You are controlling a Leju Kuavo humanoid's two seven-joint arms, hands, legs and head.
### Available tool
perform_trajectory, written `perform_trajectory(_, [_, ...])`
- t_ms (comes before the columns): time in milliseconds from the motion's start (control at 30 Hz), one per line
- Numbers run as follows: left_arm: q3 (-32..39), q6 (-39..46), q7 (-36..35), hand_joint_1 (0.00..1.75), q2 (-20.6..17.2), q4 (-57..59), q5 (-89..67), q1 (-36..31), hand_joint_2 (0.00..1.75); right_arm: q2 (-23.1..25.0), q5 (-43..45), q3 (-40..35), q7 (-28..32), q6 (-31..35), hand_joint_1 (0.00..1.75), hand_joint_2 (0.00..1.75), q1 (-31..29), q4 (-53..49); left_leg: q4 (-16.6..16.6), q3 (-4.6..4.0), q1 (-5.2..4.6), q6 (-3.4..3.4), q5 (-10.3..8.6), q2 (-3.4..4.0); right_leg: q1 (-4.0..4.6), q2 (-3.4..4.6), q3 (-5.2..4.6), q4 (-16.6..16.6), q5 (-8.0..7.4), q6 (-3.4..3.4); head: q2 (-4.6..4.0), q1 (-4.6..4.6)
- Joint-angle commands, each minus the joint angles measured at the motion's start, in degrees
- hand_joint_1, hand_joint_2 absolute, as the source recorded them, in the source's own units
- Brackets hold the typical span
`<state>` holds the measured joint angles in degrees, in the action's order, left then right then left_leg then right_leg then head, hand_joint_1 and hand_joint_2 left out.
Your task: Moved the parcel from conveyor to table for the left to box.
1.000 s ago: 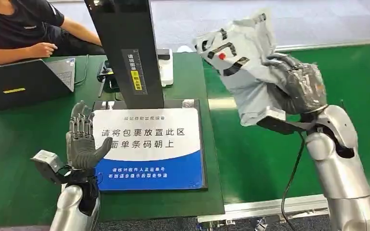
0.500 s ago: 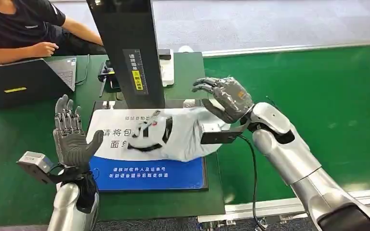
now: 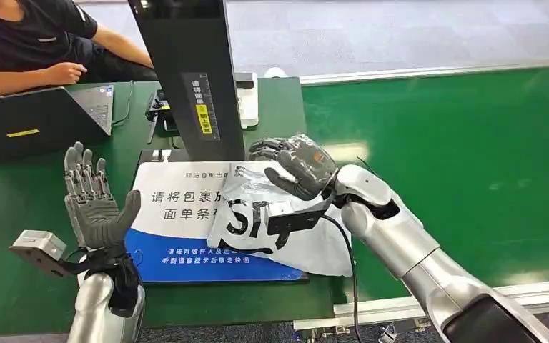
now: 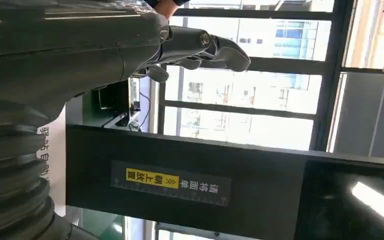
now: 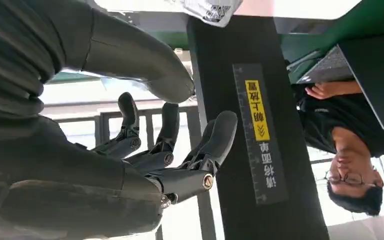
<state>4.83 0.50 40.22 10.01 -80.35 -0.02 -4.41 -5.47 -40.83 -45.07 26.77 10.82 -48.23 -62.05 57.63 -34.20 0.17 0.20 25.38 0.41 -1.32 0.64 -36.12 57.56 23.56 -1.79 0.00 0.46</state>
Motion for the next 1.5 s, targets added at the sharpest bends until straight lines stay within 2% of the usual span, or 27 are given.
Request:
perform_trajectory(33, [0.8, 0.0, -0.2, 0.00, 0.1, 0.4, 0.1, -0.6, 1.75, 1.3, 0.2, -3.6, 0.4, 0.2, 1.75, 1.75, -2.0, 4.8, 0.0, 0.21, 0.03, -0.04, 0.05, 0.07, 0.05, 0.04, 0.16, 0.0, 0.00, 0.13, 0.00, 0.00])
perform_trajectory(600, [0.8, 0.0, -0.2, 0.00, 0.1, 0.4, 0.1, -0.6, 1.75, 1.3, 0.2, -3.6, 0.4, 0.2, 1.75, 1.75, -2.0, 4.8, 0.0, 0.19, 0.02, -0.04, 0.04, 0.02, 0.04, -0.01, 0.14, 0.0, 0.00, 0.14, 0.00, 0.00])
perform_trajectory(833, [-1.2, 0.8, -0.2, 0.00, -0.7, 3.0, 0.6, -2.3, 1.75, 4.0, 2.6, -7.9, 2.6, -2.6, 1.75, 1.75, 0.5, 3.3, -0.1, 0.15, 0.01, -0.04, 0.01, 0.02, 0.03, 0.00, 0.11, -0.1, 0.00, 0.10, 0.00, 0.00])
perform_trajectory(1000, [-2.0, 1.0, -0.2, 0.00, -1.0, 2.9, 0.9, -2.5, 1.75, 4.2, 3.1, -10.2, 2.7, -2.6, 1.75, 1.75, 1.2, 1.5, -0.1, 0.20, 0.03, -0.05, 0.01, -0.01, 0.05, -0.04, 0.14, -0.1, 0.01, 0.13, 0.00, 0.00])
perform_trajectory(1033, [-1.8, 1.5, -1.1, 0.00, -0.7, 2.7, 0.7, -2.1, 1.75, 4.5, 0.8, -7.7, -4.7, 2.5, 0.00, 1.75, 1.8, 1.0, -0.1, 0.28, 0.03, -0.06, 0.04, 0.03, 0.06, 0.00, 0.20, -0.1, 0.02, 0.17, 0.00, 0.00])
perform_trajectory(1100, [-1.5, 1.4, -1.1, 0.00, -0.5, 1.9, 0.9, -1.1, 1.75, 3.1, 1.0, -7.3, -6.4, 1.2, 0.00, 1.75, 1.7, -2.2, 0.0, 0.10, 0.00, -0.02, 0.01, -0.02, 0.02, -0.05, 0.05, 0.0, 0.02, 0.08, 0.00, 0.00])
perform_trajectory(1300, [-1.5, 1.4, -1.1, 0.00, -0.5, 1.8, 0.9, -1.0, 1.75, 2.9, 1.1, -7.2, -6.4, 1.0, 0.00, 1.75, 1.7, -2.6, 0.0, 0.10, 0.01, -0.03, 0.01, -0.01, 0.02, -0.04, 0.07, 0.0, 0.01, 0.09, 0.00, 0.00])
perform_trajectory(1333, [-1.5, 1.4, -1.1, 0.00, -0.5, 1.9, 0.9, -1.0, 1.75, 3.6, -1.4, -4.5, -5.8, -0.3, 0.00, 1.75, 3.9, -3.5, 0.0, 0.18, 0.01, -0.04, 0.03, -0.03, 0.03, -0.07, 0.13, 0.0, 0.04, 0.13, 0.00, 0.00])
perform_trajectory(1367, [-1.3, 1.5, -2.8, 0.00, -0.2, 1.0, -0.8, 0.1, 1.75, 6.5, 13.5, 9.0, -18.0, -3.5, 0.00, 1.75, 15.4, -8.2, 0.0, 0.14, 0.01, -0.04, 0.02, -0.07, 0.03, -0.10, 0.11, 0.0, 0.03, 0.12, 0.00, 0.00])
perform_trajectory(1400, [-1.4, 1.5, -2.7, 0.00, -0.3, 1.0, -0.8, 0.8, 1.75, 4.6, 11.4, 9.5, -18.1, -1.4, 0.00, 1.75, 21.3, -12.3, -0.2, 0.27, 0.05, -0.05, 0.00, -0.08, 0.07, -0.10, 0.25, -0.2, 0.02, 0.12, 0.00, 0.00])
perform_trajectory(1433, [-1.5, 1.2, -2.6, 0.00, -0.2, 1.1, -1.0, 0.9, 1.75, 4.0, 8.7, 9.8, -18.9, 0.0, 0.00, 1.75, 24.0, -13.9, -0.3, 0.49, 0.13, -0.07, -0.01, -0.33, 0.16, -0.37, 0.57, -0.4, 0.07, 0.18, 0.00, 0.00])
perform_trajectory(1500, [-1.5, 0.9, -2.6, 0.00, 0.0, 1.5, -1.2, 0.8, 1.75, 3.8, 5.3, 10.9, -20.2, 2.3, 0.00, 1.75, 26.7, -16.1, -0.2, 0.41, 0.12, -0.05, 0.00, -0.33, 0.15, -0.36, 0.46, -0.3, 0.09, 0.11, 0.00, 0.02])
